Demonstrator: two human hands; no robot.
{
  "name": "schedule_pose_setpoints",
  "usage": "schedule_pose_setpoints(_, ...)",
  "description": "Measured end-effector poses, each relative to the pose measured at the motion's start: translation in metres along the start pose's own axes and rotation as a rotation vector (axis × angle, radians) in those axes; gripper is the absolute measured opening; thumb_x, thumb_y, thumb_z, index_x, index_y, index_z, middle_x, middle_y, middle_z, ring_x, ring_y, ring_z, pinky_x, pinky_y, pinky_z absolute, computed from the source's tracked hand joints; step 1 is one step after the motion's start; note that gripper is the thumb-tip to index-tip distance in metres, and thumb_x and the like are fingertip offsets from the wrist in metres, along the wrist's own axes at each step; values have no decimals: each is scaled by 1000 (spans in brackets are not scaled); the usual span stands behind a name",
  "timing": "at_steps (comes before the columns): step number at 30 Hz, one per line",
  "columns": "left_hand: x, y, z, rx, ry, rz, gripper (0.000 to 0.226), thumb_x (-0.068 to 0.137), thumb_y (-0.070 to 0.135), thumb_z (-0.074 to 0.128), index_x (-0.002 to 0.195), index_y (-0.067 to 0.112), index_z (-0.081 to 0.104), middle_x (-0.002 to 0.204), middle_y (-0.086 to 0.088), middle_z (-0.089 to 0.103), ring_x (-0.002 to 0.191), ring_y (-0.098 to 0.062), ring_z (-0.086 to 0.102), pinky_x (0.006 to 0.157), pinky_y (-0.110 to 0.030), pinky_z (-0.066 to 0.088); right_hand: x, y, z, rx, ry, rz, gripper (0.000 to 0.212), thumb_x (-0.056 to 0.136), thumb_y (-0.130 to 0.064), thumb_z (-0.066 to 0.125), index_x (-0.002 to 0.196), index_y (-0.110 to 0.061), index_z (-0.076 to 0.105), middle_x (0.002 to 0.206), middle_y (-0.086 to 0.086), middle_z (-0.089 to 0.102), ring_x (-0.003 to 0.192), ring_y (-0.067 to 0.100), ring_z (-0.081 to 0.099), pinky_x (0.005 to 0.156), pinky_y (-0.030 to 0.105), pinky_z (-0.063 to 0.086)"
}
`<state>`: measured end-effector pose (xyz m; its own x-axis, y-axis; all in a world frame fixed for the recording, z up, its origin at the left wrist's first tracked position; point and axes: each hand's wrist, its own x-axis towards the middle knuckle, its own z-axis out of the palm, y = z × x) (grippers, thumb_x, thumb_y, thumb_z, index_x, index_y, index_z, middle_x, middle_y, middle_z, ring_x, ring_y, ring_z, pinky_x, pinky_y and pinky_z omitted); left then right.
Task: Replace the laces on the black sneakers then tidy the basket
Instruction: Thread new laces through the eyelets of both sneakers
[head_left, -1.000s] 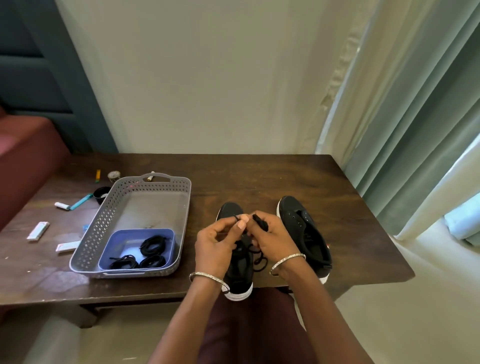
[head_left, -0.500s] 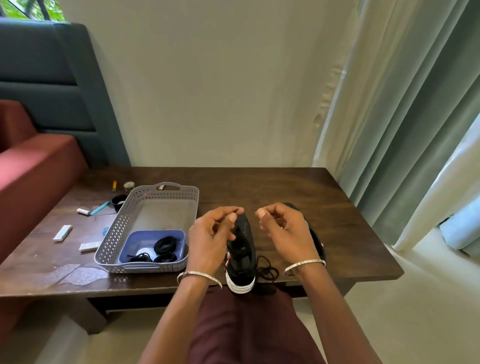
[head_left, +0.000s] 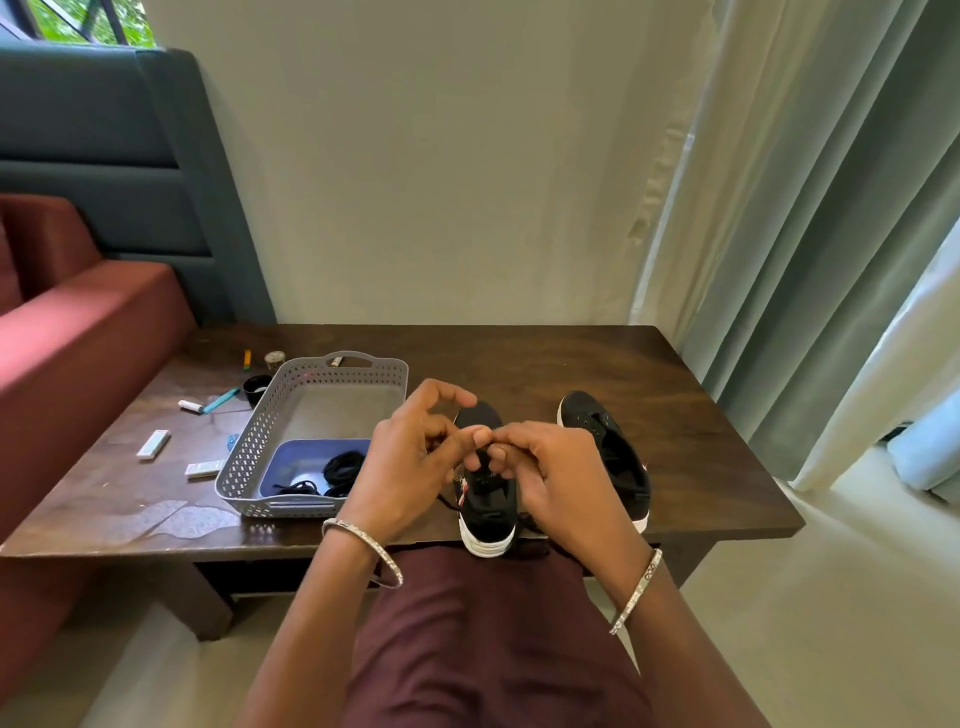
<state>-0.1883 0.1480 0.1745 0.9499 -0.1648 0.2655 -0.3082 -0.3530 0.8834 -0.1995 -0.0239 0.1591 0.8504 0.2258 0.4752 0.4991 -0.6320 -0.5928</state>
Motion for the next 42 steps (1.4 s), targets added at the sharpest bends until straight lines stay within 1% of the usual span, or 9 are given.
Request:
schedule_pose_setpoints(7,-4,-11,-21,138,-71,101,9,91,28,67,93,30,76,78,21,70,76,0,64,69,-14,46,-7,-13,-22,1056,-158,676,24,100,-8,44,85,-3,62,70,13,64,62,20,57,61,27,47)
schedule_pose_setpoints(12,-6,-14,-5,121,-19,108,11,93,24,65,90,26,75,76,16,71,76,-4,66,67,-11,45,-6,-20,-24,1602,-117,760,21,88,-14,54,83,-5,73,83,12,67,74,19,64,70,27,56)
schedule_pose_setpoints(17,-11,-21,28,159,-101,112,15,98,26,60,90,29,73,75,6,69,73,-8,65,69,-29,54,8,-22,-18,1476,247,558,19,93,-6,58,103,1,72,108,20,72,103,28,71,88,32,59)
schedule_pose_setpoints(21,-13,-18,34,194,-137,134,21,101,27,53,88,27,69,72,14,65,68,-6,62,64,-31,52,4,3,-4,651,420,305,17,96,-7,63,108,-5,75,101,3,77,99,15,72,89,32,58)
schedule_pose_setpoints(26,-4,-14,19,266,-123,205,22,102,27,53,83,26,65,77,9,66,75,-10,63,69,-37,51,-16,38,6,-31,191,-42,15,97,-18,58,97,-12,72,92,-6,71,86,11,67,73,38,54)
schedule_pose_setpoints(30,7,-14,8,334,-57,275,26,101,32,52,79,25,64,75,10,63,75,-9,61,69,-28,47,-28,30,0,239,-41,119,16,97,-15,55,88,-13,69,81,-13,66,78,12,64,70,27,50)
schedule_pose_setpoints(34,8,-14,11,235,-28,283,25,101,31,51,80,23,63,76,10,63,75,-12,61,66,-25,47,-23,5,-17,869,-237,342,23,97,-16,53,90,-1,69,81,6,67,72,15,59,70,24,49)
schedule_pose_setpoints(39,0,-22,30,93,-95,193,21,102,19,50,85,20,62,79,9,63,74,-13,60,67,-28,48,-3,-17,-29,1458,48,401,22,95,-12,52,97,-1,70,91,15,68,78,19,63,72,26,55)
schedule_pose_setpoints(42,-10,-26,40,147,-222,135,29,103,34,44,85,23,64,78,10,64,73,-11,60,69,-32,50,8,-12,-19,1426,266,426,21,96,-10,53,104,1,70,100,17,72,91,23,69,83,29,58)
